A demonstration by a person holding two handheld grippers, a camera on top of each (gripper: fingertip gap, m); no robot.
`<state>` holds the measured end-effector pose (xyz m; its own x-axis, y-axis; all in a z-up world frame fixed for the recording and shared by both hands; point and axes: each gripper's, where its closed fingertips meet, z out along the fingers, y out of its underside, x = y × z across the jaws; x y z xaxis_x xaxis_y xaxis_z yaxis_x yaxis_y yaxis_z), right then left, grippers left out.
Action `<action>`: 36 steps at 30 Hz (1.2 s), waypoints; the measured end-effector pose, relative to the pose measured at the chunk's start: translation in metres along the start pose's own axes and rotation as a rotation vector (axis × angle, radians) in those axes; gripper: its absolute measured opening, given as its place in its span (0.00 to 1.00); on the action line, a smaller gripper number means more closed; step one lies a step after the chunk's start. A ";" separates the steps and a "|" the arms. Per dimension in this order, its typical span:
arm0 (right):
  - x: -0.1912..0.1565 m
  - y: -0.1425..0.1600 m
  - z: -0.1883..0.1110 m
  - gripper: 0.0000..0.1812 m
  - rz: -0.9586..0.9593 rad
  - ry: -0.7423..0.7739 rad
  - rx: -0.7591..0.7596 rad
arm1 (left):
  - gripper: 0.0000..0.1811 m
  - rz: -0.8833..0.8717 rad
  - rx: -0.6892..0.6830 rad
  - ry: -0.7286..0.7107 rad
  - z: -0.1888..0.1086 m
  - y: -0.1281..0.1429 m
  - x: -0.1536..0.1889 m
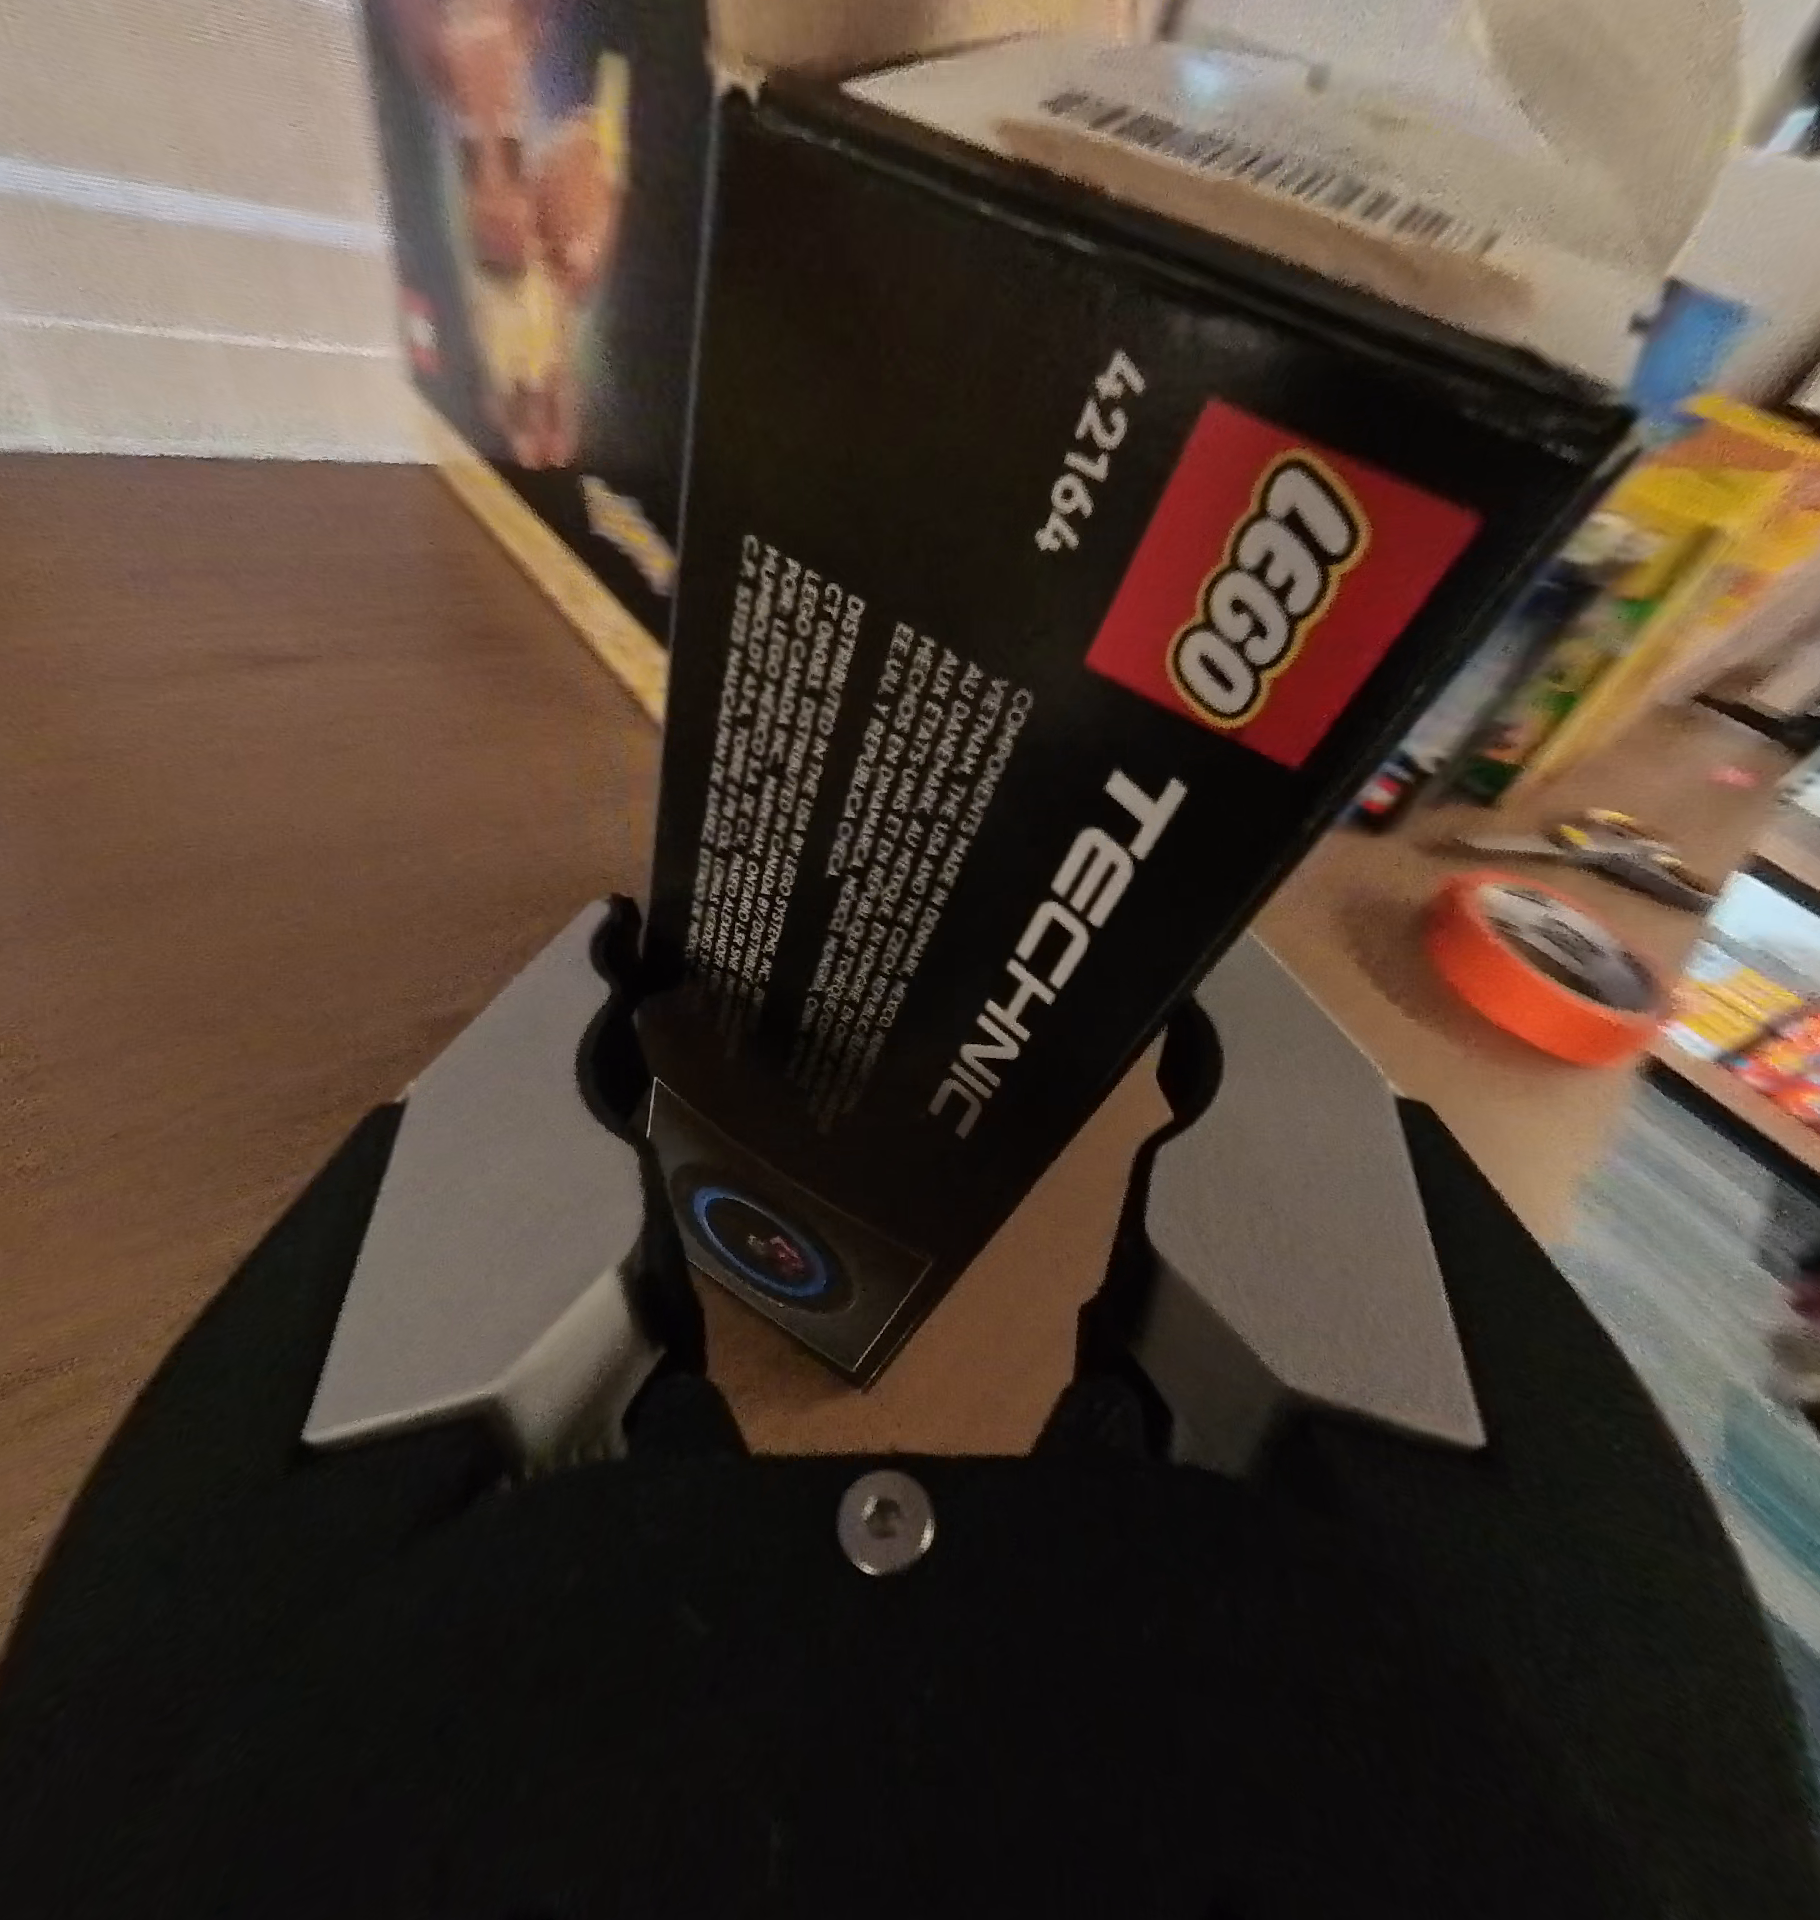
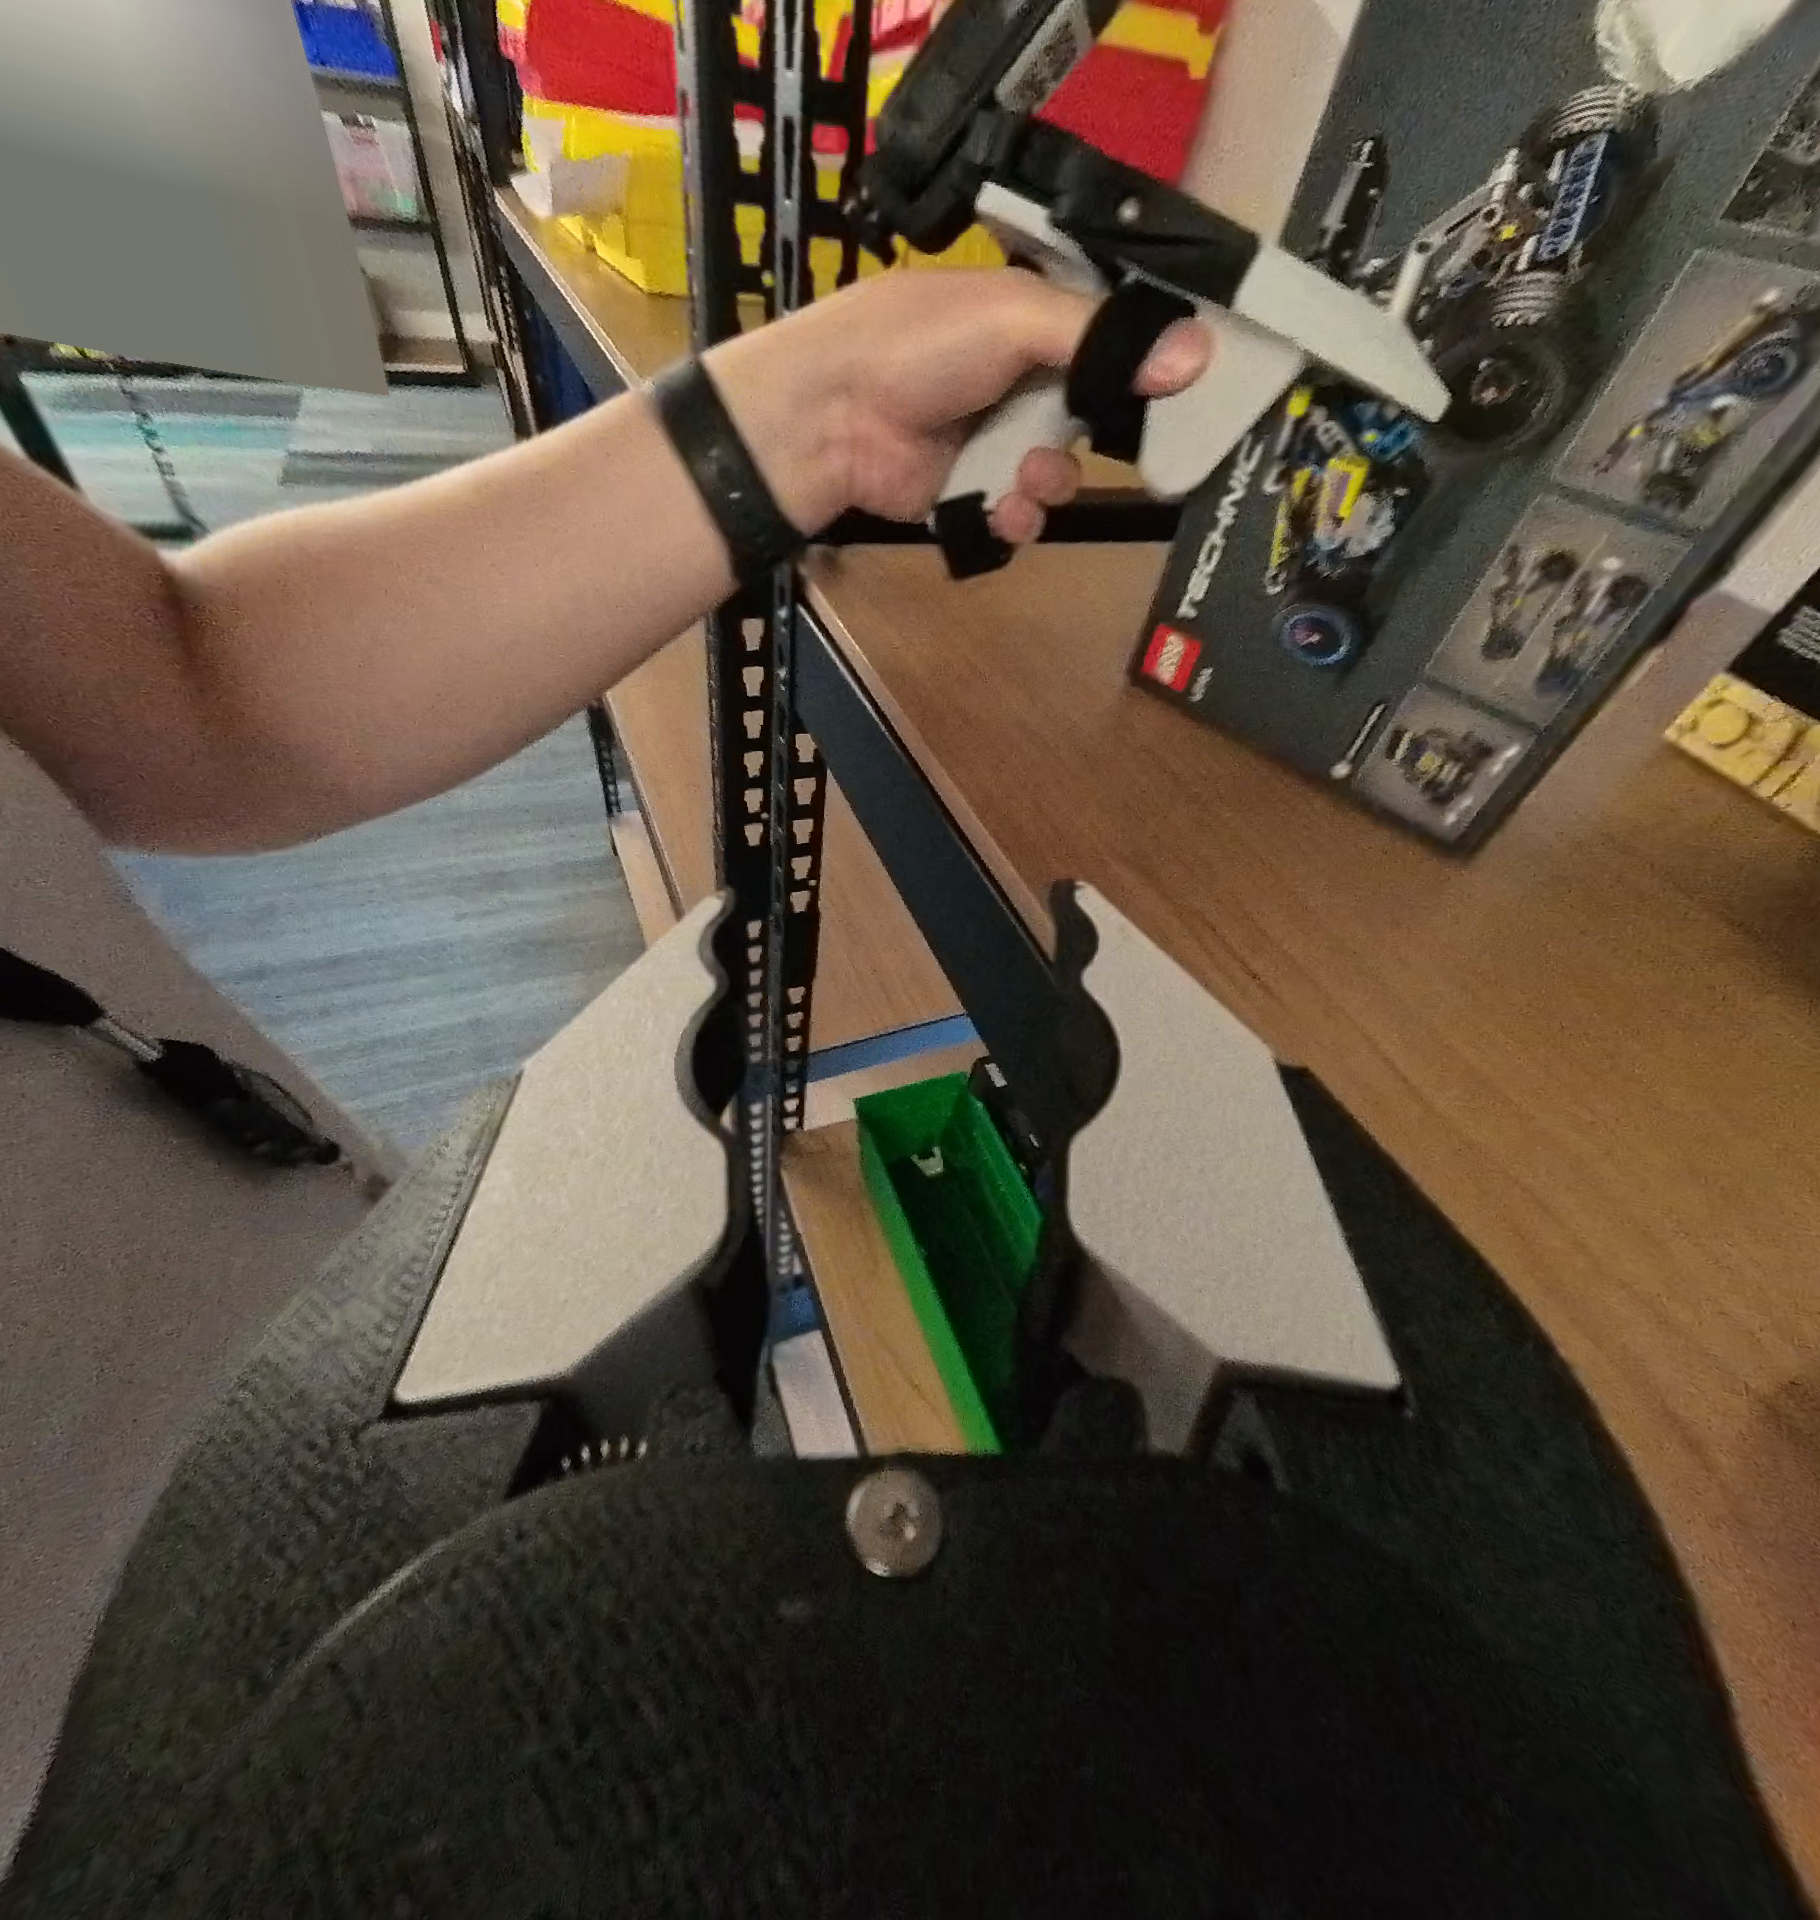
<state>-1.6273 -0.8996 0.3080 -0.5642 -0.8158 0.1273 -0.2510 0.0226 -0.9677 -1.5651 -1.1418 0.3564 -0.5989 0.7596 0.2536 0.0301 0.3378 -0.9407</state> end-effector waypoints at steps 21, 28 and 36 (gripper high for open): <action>-0.031 -0.002 -0.023 0.32 -0.063 -0.003 -0.276 | 0.62 0.046 0.353 0.034 -0.047 0.008 0.096; -0.082 0.032 -0.050 0.32 -0.099 -0.098 -0.261 | 0.59 0.003 0.395 -0.146 -0.100 0.086 0.137; -0.095 0.024 -0.088 0.29 0.019 0.168 -0.021 | 0.52 -0.057 0.378 -0.252 -0.163 0.241 0.181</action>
<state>-1.6489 -0.7712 0.2917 -0.6922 -0.7069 0.1455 -0.2544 0.0504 -0.9658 -1.5359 -0.8328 0.2119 -0.7687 0.5708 0.2884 -0.2743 0.1132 -0.9550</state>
